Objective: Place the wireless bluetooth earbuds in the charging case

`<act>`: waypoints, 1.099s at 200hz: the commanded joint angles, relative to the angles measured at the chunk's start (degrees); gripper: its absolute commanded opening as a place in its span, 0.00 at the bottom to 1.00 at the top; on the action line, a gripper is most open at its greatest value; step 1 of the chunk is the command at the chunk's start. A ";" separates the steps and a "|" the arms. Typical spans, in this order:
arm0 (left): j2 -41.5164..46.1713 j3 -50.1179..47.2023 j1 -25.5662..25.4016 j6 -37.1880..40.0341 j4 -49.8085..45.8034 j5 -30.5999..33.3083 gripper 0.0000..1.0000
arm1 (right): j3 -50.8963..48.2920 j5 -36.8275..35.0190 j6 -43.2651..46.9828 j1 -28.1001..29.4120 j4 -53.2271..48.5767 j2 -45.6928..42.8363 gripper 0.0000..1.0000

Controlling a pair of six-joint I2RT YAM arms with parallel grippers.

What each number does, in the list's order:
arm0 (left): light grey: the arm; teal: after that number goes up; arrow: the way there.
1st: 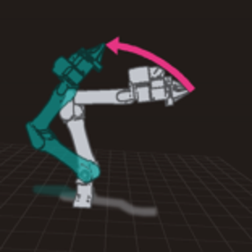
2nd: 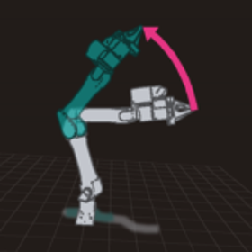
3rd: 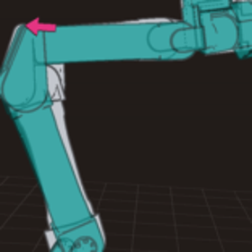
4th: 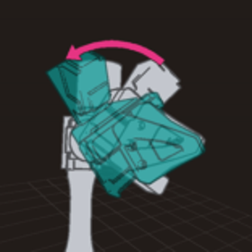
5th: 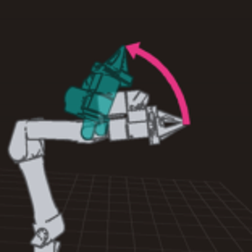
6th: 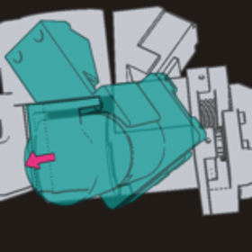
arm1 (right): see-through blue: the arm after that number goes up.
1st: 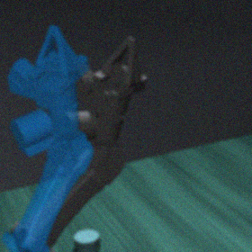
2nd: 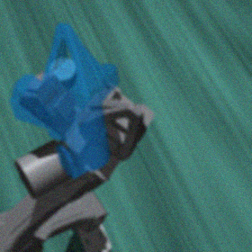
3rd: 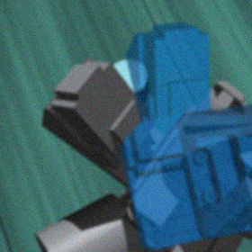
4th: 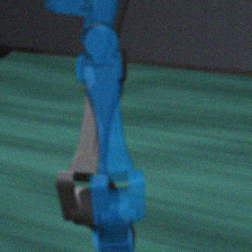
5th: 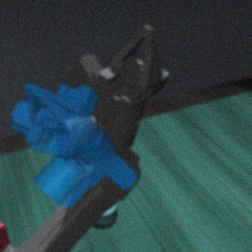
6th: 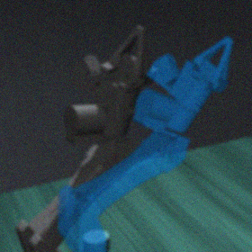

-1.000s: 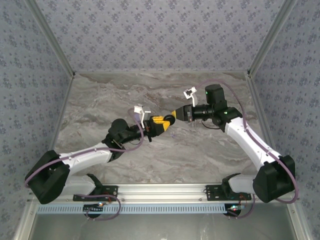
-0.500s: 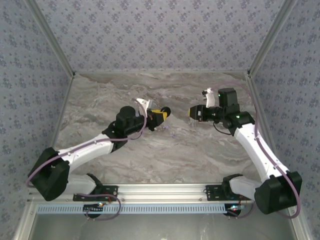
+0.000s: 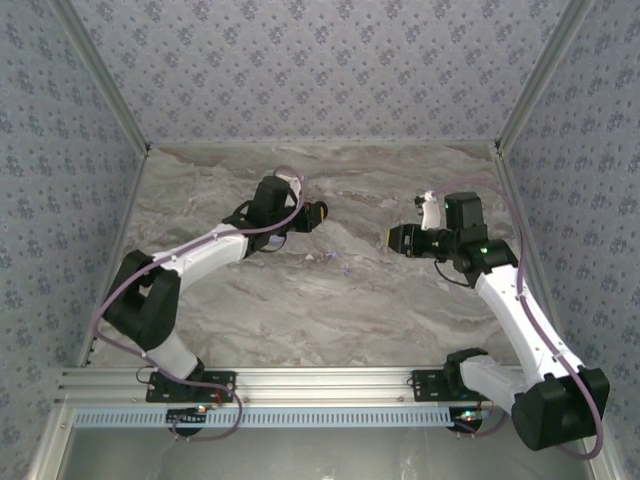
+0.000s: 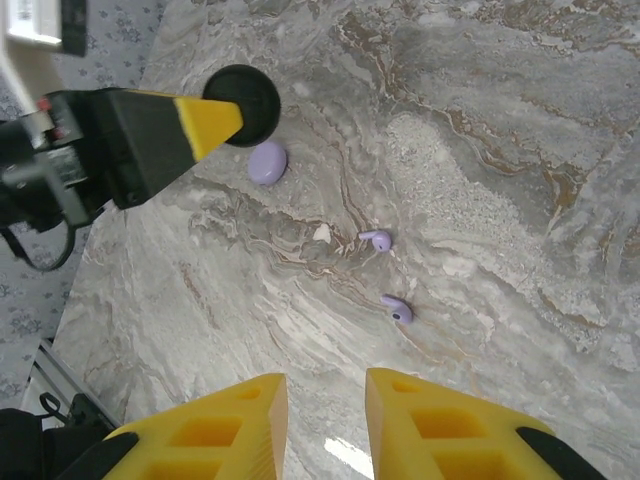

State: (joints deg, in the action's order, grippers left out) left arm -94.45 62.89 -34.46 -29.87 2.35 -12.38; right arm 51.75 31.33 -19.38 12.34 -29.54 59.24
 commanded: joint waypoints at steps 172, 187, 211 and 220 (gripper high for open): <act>-27.72 22.16 4.46 0.34 -6.05 -10.20 0.10 | -4.21 -0.66 -3.42 -0.03 -1.53 -2.73 0.29; -28.87 23.15 4.42 0.25 -6.28 -10.03 0.10 | -4.39 -0.66 -3.34 -0.03 -1.69 -2.90 0.29; -30.92 25.36 4.41 0.62 -8.04 -9.94 0.10 | -4.77 -0.96 -3.22 -0.08 -1.83 -3.16 0.29; -31.52 25.81 4.43 0.60 -8.18 -10.12 0.10 | -4.88 -0.99 -3.13 -0.03 -2.01 -3.10 0.29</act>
State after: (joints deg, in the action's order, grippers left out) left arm -124.38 85.69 -30.22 -29.85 -4.01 -21.30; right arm 47.48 30.79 -21.82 12.34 -30.28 57.19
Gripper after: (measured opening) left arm 0.179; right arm 0.293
